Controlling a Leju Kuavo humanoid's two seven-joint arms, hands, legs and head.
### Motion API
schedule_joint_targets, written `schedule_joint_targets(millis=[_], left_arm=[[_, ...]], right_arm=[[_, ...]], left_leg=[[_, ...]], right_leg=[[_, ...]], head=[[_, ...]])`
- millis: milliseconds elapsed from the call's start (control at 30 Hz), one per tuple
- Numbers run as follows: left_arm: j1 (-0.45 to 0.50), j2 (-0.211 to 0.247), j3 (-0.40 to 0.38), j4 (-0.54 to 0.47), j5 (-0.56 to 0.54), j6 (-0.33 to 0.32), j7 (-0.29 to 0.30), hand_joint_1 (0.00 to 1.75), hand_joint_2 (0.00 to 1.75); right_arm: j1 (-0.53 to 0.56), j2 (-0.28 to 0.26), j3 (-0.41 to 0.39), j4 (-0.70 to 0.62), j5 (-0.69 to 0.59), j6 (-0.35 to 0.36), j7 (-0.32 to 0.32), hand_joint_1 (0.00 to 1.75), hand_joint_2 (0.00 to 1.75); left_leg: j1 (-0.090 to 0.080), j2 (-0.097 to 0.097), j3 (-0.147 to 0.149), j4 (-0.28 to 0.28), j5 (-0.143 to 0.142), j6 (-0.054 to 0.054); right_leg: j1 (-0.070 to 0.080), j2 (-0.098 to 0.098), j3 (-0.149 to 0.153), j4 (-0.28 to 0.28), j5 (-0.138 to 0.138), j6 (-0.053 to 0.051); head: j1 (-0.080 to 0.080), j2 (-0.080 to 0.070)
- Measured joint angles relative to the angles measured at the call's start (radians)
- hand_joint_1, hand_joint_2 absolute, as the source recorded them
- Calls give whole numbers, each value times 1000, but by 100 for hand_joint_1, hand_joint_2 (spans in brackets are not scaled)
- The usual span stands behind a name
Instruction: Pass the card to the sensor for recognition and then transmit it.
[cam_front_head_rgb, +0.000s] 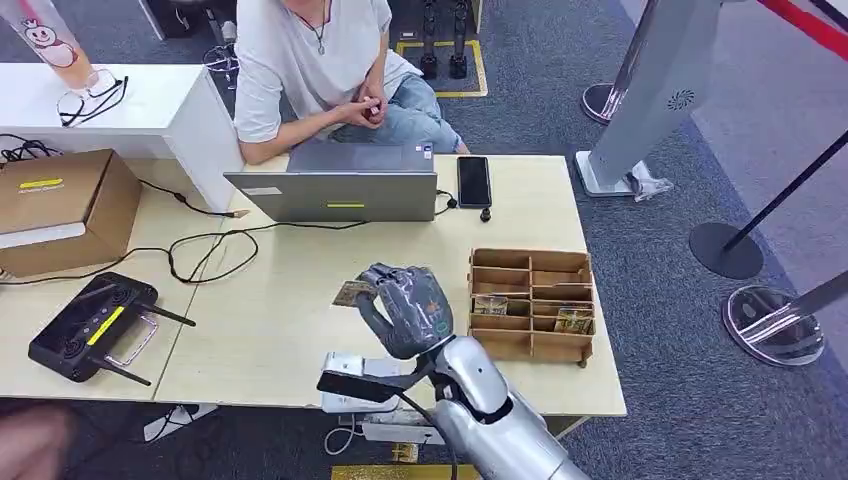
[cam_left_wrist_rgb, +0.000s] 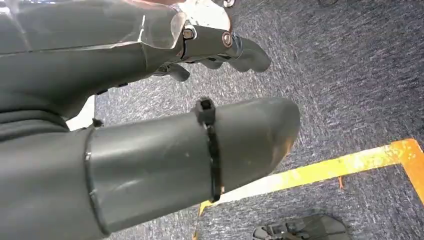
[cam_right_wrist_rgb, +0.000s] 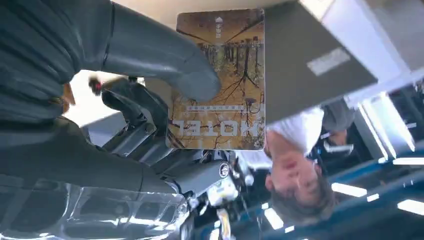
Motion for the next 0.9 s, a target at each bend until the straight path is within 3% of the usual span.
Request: schedule_joint_targets(millis=[167,900], left_arm=[[0,0,5,0,-5,1,-1,0,0],[-2,-13,24,0,-14,10,4,0,0]], right_arm=[[2,0,-27,-8,97,-71,17,175,175],[-24,18,-104,10,206,-188,30,175,175]], left_leg=[[0,0,0,0,0,0],[0,0,0,0,0,0]], right_leg=[[0,0,0,0,0,0],[0,0,0,0,0,0]], head=[[0,0],[0,0]])
